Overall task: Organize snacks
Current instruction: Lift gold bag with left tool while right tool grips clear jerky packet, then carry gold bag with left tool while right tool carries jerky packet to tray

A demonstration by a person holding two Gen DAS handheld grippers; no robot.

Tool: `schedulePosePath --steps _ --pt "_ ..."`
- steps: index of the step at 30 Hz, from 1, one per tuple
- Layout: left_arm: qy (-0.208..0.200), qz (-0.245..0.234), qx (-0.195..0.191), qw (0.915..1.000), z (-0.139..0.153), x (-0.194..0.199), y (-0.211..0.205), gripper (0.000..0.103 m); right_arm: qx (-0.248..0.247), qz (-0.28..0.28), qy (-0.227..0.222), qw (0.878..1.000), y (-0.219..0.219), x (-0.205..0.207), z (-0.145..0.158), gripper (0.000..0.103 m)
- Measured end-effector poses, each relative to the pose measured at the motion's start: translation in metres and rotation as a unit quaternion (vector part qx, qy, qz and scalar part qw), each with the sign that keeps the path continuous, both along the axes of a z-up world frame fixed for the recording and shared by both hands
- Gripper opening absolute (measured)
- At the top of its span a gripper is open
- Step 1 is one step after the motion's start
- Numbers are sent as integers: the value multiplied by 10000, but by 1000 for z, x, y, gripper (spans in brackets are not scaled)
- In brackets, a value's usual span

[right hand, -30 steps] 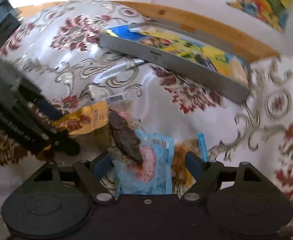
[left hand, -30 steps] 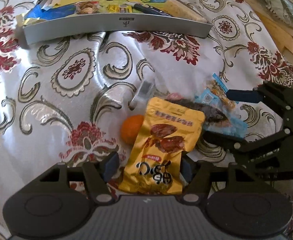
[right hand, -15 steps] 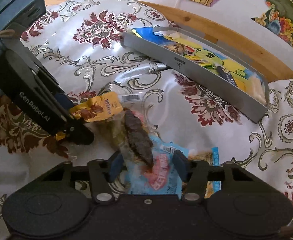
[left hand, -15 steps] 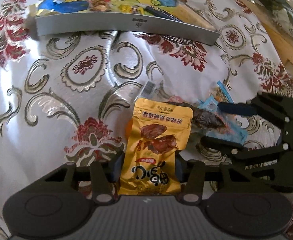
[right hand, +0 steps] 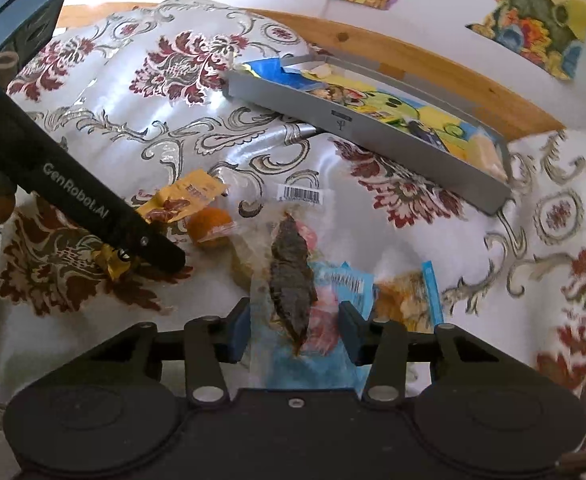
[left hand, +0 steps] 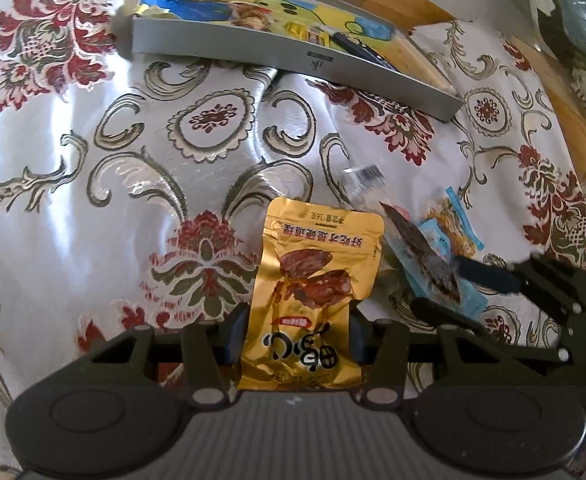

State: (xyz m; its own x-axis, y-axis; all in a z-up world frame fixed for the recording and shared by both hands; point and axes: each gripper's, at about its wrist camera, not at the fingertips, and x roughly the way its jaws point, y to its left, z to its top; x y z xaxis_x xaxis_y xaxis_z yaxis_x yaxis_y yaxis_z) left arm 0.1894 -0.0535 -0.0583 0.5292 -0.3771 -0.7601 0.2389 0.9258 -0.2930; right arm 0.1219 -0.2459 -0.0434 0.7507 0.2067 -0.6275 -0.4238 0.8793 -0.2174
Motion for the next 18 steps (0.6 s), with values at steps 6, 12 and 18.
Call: schedulePosePath --steps 6,12,18 --pt "-57 118 -49 9999 1 -6 4 51 -355 23 -332 9988 11 -23 -1 46" --pt "-85 205 -46 9997 5 -3 6 49 -855 307 -620 9939 25 -30 -2 46" --pt "-106 296 -68 9995 5 -3 11 49 -1128 337 -831 9896 29 -34 -1 45"
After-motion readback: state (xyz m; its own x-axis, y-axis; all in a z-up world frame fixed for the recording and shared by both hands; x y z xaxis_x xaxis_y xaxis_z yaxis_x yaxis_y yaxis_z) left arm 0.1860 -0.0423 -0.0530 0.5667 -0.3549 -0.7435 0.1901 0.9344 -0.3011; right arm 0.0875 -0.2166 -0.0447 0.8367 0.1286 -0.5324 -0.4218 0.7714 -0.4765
